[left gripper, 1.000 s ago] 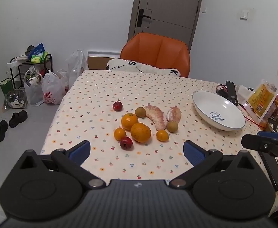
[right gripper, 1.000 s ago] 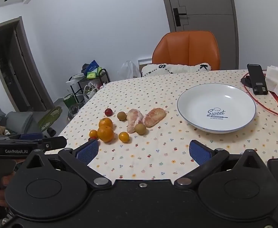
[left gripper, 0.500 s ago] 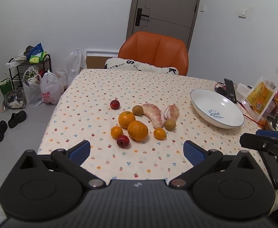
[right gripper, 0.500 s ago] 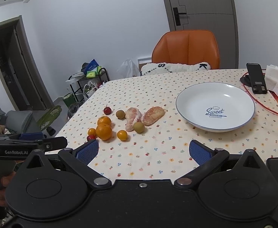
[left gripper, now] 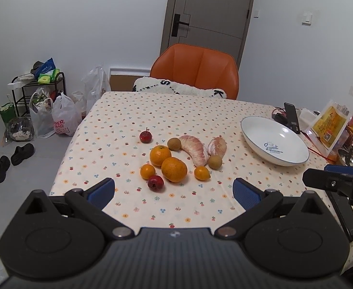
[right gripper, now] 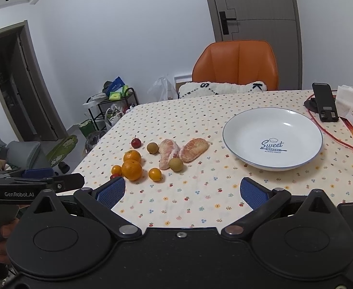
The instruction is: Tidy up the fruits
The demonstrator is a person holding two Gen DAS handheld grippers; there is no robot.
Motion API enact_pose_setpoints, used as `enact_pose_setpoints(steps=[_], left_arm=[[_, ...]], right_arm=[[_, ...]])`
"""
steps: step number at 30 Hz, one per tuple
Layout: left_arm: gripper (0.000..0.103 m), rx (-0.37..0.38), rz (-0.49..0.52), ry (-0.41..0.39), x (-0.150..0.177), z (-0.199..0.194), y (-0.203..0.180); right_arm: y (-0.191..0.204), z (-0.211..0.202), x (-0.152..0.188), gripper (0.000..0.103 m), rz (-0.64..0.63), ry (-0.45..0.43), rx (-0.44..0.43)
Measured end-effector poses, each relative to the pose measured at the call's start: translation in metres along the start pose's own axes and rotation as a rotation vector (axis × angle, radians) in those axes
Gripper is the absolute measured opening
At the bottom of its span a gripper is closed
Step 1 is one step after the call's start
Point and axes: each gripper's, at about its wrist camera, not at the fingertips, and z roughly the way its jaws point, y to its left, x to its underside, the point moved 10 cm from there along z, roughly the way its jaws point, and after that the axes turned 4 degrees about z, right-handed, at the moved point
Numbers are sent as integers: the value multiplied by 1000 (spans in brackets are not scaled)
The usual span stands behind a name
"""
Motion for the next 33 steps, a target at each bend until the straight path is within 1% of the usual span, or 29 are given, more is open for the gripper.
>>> enact_pose_setpoints(steps=[13, 20, 25, 27, 33], left_arm=[[103, -4, 20, -6, -2, -3, -3], [103, -6, 17, 7, 0, 1, -4], [103, 0, 26, 8, 2, 3, -7], [103, -9, 31, 7, 3, 6, -7], [103, -10, -3, -3, 5, 12, -2]], right_arm=[[3, 4, -1, 103, -13, 9, -7], [3, 7, 0, 103, -24, 17, -10], [-2, 10, 0, 103, -11, 22, -7], [-4, 9, -2, 103, 1, 5, -12], [-16, 17, -5, 103, 41, -8, -26]])
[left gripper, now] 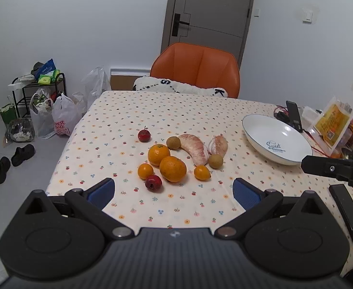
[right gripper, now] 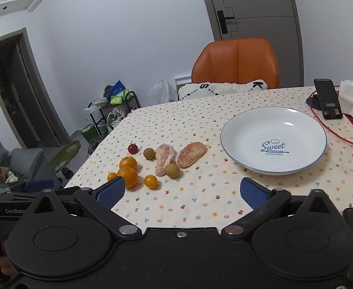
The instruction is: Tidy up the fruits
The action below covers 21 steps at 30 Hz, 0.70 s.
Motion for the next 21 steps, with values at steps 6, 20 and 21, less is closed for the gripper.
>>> enact_pose_setpoints(steps=[6, 20, 21], left_arm=[[103, -13, 10, -3, 1, 12, 1], [89, -5, -28, 12, 7, 54, 12], [85, -4, -34, 16, 7, 56, 13]], right_arm=[[-5, 17, 7, 103, -16, 30, -3], [3, 58, 12, 92, -65, 88, -80], [4, 62, 11, 88, -66, 94, -86]])
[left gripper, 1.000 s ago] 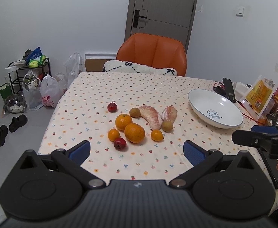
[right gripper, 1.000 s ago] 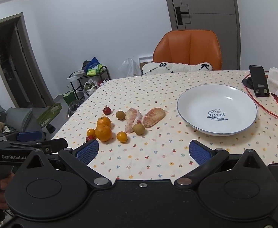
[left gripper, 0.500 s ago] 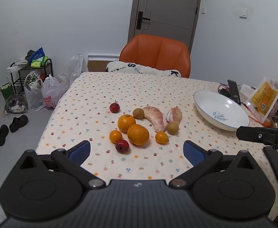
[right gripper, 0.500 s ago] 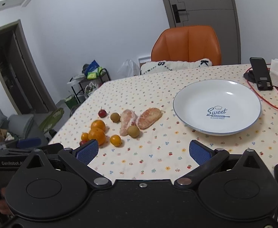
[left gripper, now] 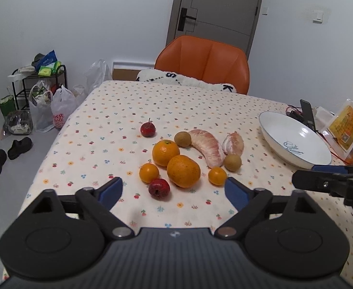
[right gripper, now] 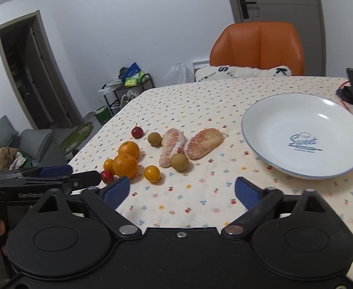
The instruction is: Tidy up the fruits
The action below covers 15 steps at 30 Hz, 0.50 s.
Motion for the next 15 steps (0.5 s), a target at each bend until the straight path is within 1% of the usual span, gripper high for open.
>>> enact_pose_setpoints(steps=[4, 9, 15], left_arm=[[77, -9, -17, 9, 0, 9, 7], [65, -9, -40, 32, 3, 20, 14], [57, -11, -55, 51, 6, 32, 16]], right_arm=[[0, 15, -2, 79, 8, 22, -23], [-2, 30, -4, 74, 14, 41, -39], [-3, 44, -5, 68, 24, 61, -56]])
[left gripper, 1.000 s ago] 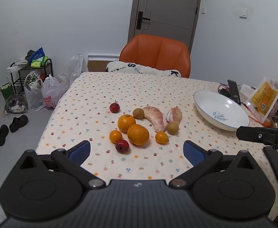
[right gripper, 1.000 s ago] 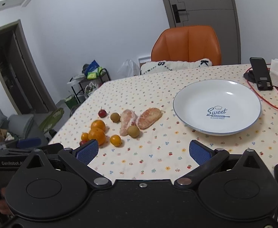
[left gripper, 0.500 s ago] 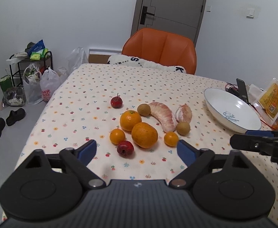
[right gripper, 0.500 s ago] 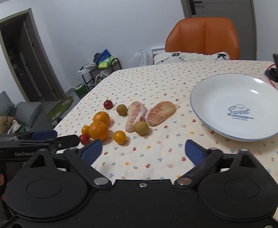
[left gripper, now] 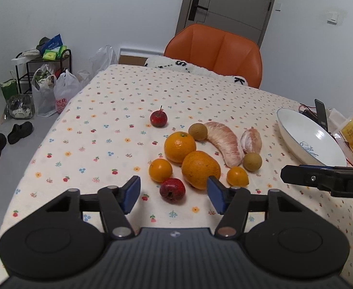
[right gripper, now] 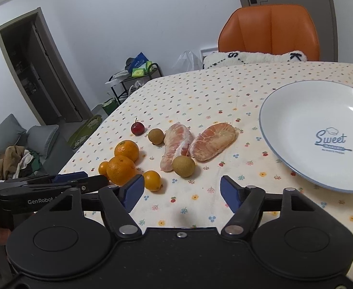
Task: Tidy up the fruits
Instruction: 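Grasp the brown kiwi with the right gripper while the left gripper grasps the small red apple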
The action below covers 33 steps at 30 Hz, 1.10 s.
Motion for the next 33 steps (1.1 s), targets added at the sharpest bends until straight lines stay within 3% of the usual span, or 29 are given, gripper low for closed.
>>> enact_pose_setpoints(steps=[5, 12, 15, 17, 18, 33], left_arm=[[54, 4, 7, 8, 1, 8, -1], [23, 13, 1, 25, 5, 11, 0], [23, 13, -2, 16, 4, 10, 0], [23, 14, -3, 11, 3, 9, 0], [23, 14, -4, 7, 1, 9, 0], [23, 33, 19, -63, -20, -6, -23]], right_arm=[[-5, 12, -6, 64, 14, 9, -3], [-4, 34, -12, 60, 14, 24, -12], [-4, 43, -12, 52, 18, 39, -9], [-4, 48, -10, 39, 17, 49, -10], [-4, 50, -8, 28, 18, 58, -12], [-8, 10, -14, 25, 11, -26, -36]])
